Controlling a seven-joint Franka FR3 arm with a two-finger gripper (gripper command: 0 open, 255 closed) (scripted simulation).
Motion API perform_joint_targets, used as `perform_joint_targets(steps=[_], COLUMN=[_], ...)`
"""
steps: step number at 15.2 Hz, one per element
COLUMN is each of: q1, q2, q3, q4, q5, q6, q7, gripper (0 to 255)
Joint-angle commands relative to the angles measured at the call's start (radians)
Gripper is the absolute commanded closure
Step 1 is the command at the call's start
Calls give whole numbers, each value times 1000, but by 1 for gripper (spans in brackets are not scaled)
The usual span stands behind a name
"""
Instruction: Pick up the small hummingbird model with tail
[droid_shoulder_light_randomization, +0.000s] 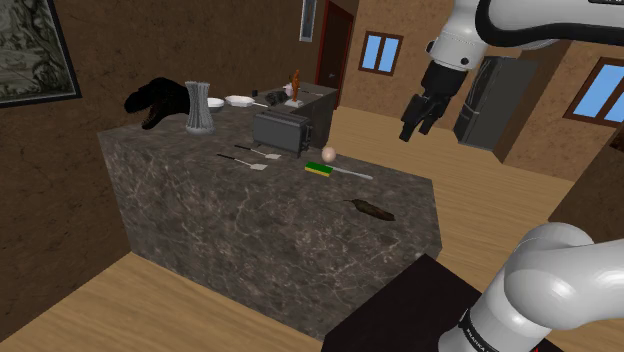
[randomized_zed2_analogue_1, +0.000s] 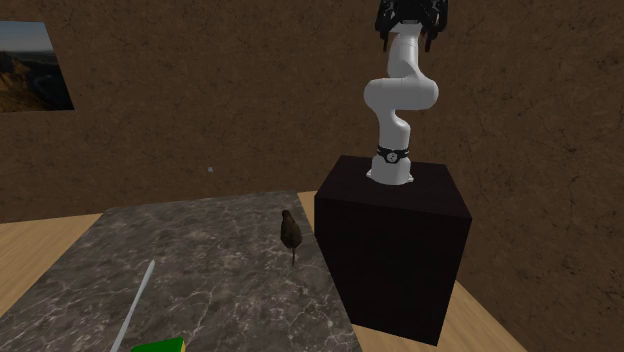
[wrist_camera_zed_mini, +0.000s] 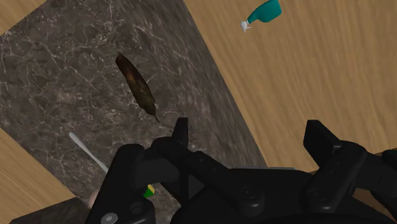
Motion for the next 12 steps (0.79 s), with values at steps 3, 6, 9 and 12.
perform_joint_targets(steps=[3,6,9,12], q1=[-4,-10,-16,-18], q2=[14,49,99,165], q3=[-34,-85,-138,-192], q4=[-44,-101,-145,-175], q5=[-13,-32,-49,-61], q6=[58,148,241,336], q7=[-39,-98,-158,-219], gripper=[0,0,0,0])
